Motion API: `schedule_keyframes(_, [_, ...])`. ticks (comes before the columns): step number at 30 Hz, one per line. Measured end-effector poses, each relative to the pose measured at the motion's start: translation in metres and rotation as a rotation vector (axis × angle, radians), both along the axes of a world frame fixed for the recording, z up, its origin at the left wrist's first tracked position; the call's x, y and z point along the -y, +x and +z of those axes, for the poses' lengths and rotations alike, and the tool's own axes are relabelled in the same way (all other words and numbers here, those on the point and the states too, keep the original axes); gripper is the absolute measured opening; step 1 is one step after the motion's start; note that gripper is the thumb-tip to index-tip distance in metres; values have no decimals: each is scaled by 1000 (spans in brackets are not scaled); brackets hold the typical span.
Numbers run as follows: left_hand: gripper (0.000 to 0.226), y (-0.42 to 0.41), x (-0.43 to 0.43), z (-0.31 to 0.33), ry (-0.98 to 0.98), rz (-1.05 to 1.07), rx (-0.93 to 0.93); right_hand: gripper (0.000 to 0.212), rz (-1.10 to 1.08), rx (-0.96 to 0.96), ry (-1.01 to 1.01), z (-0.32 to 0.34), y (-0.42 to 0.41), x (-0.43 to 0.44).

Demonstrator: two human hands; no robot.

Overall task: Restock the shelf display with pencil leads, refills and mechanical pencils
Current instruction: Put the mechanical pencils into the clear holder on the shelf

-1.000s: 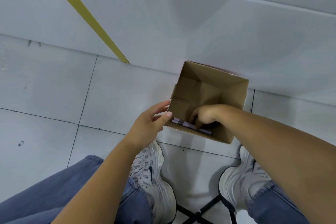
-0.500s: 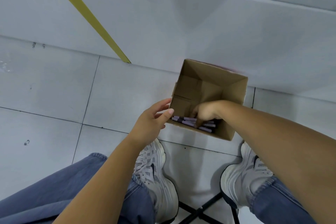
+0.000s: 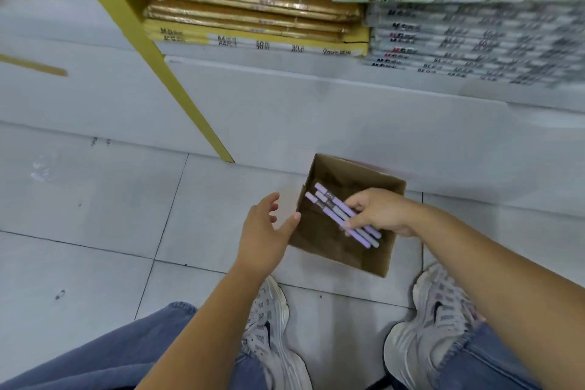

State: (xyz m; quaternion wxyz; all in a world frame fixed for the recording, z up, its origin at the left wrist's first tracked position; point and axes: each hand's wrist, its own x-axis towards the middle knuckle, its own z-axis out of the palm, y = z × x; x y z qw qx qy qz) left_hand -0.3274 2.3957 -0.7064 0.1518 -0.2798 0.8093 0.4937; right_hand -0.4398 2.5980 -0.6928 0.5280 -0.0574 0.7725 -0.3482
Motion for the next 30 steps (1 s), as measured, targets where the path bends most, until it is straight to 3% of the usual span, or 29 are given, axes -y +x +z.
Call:
schedule_keyframes(2, [53,-1,-9,22,10,-84,-88,12,-105,-50,-122,38,4,-5])
schedule_keyframes(6, [38,-4,-32,79,410,-346,-169,18,-277,-156,-380,108,21,-1])
schedule_keyframes(11, [27,-17,-53,168,634,-309,-348,17,-516,-361,-685,194,50,4])
schedule_keyframes(20, [26,-35,-65,321,366,-483,-621,11,-466,-964,-724,331,54,-11])
schedule_keyframes(26, [24,-60,-71,372,359,-512,-683,27,-562,-1048,-810,393,18,-36])
schedule_keyframes(30, [25,-82,-78,384,349,-573,-688,13,-532,-1089,-803,415,-5,-44])
